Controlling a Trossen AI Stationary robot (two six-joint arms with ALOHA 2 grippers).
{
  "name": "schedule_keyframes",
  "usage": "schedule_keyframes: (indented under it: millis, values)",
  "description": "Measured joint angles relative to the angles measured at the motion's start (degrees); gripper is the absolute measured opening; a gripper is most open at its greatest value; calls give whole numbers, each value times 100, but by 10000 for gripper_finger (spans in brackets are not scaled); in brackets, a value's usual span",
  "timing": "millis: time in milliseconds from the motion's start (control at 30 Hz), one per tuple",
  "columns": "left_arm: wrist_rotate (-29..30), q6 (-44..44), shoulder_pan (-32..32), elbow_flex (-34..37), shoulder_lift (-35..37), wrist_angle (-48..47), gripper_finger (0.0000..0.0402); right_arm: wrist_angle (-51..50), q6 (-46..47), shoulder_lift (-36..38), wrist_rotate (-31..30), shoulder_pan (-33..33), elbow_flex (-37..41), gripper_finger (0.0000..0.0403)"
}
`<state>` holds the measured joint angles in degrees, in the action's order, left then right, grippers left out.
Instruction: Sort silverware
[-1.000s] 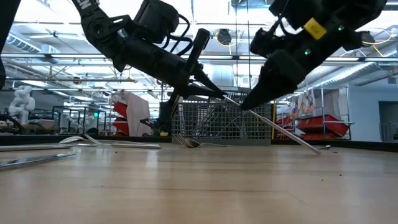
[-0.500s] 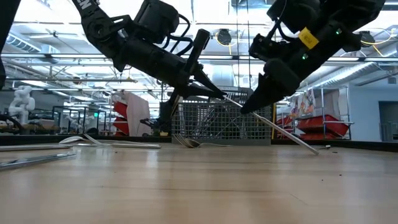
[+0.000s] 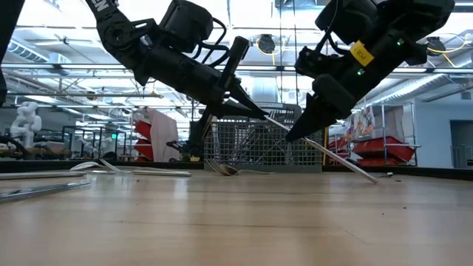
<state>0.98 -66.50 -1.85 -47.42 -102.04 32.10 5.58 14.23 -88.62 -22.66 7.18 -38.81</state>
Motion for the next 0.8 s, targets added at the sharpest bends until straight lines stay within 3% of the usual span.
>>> schedule_keyframes:
  millis: [100,267,533,800]
  values:
    - [19,151,0,2,0,15,14,6,4,0,-82,0,0,42]
    - [-49,409,-45,2,0,98,72,23,-8,0,-124,-10,0,42]
    - [-1013,702,-338,0,0,141,147,10,-19,-4,-116,-7,2,42]
    - [-1790,677,-834,-4,291,-389,163,-54,-17,-11,-126,-10,11,42]
